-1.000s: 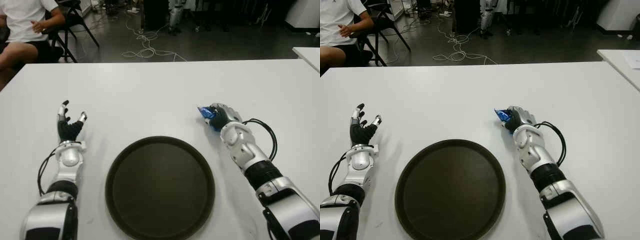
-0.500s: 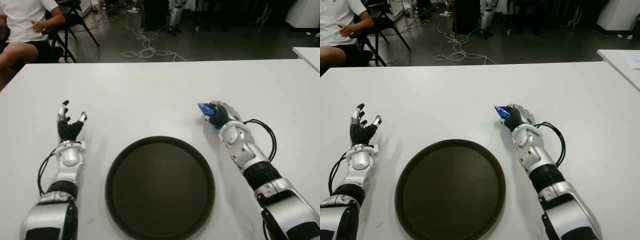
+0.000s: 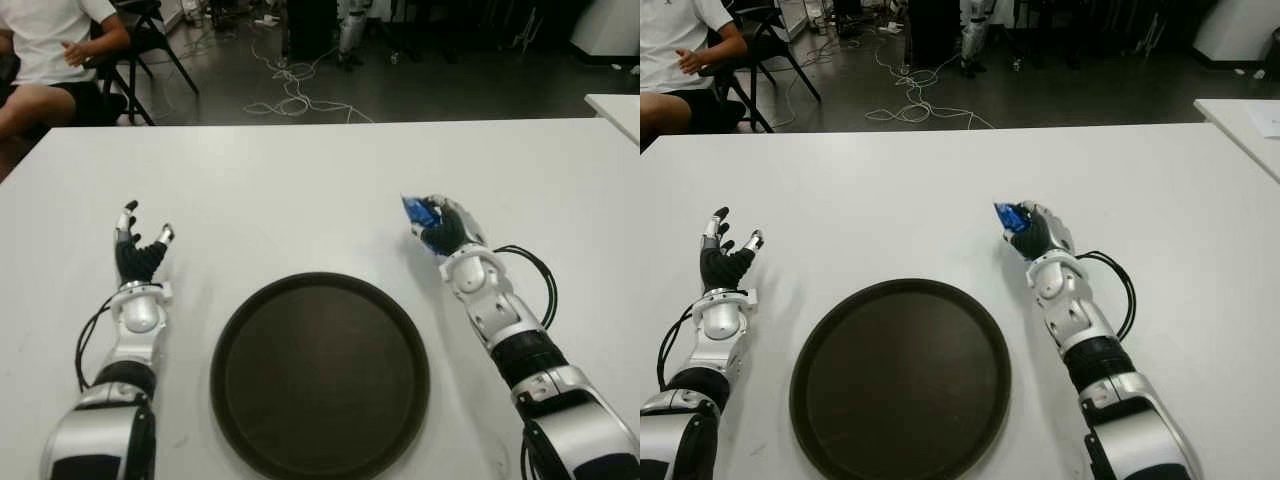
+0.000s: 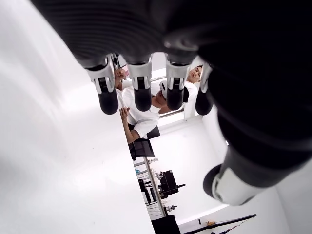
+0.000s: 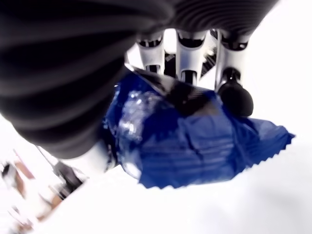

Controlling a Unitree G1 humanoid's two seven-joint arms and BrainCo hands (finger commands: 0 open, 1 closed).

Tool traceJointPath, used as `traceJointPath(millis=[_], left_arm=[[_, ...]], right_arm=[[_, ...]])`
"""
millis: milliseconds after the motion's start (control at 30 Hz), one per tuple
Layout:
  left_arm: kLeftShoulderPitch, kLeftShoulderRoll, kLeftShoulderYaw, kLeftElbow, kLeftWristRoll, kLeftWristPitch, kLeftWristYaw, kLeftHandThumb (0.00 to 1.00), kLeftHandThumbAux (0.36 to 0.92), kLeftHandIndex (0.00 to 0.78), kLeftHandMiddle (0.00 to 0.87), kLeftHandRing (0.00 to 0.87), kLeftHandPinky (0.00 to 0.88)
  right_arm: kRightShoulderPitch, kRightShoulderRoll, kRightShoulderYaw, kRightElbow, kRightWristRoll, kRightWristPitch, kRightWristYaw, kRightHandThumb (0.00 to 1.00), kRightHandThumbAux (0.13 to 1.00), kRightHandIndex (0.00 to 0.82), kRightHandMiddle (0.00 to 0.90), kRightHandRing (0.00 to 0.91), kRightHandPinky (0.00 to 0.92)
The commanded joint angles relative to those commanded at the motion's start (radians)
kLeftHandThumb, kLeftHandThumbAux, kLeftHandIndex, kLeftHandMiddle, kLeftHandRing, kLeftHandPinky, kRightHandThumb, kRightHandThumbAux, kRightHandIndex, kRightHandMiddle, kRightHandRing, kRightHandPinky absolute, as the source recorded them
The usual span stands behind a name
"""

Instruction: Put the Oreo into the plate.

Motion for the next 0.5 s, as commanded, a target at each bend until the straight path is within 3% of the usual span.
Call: traceJointPath(millis=[333,500], left_arm=[[-0.003,-0.007,-0.013,-0.002,0.015,-0.002,0.018,0.0,0.738,0.024,0.04,0.027,0.024],[-0.007,-0.007,-0.013,0.006,0.015,0.001,0.021,0.0,0.745,0.024,0.037,0.022,0.021]], right_arm=[[-0.02,-0.009,-0.06,0.017,0.046,-0.124,-0.059,0.696,0.725,0.439,0.83,0.835,0.828],[-0.047,-0.03,-0.095,-0.053,0.071,-0.122,-0.034,0.694,0.727,0.439,0.828,0.83,0.821]])
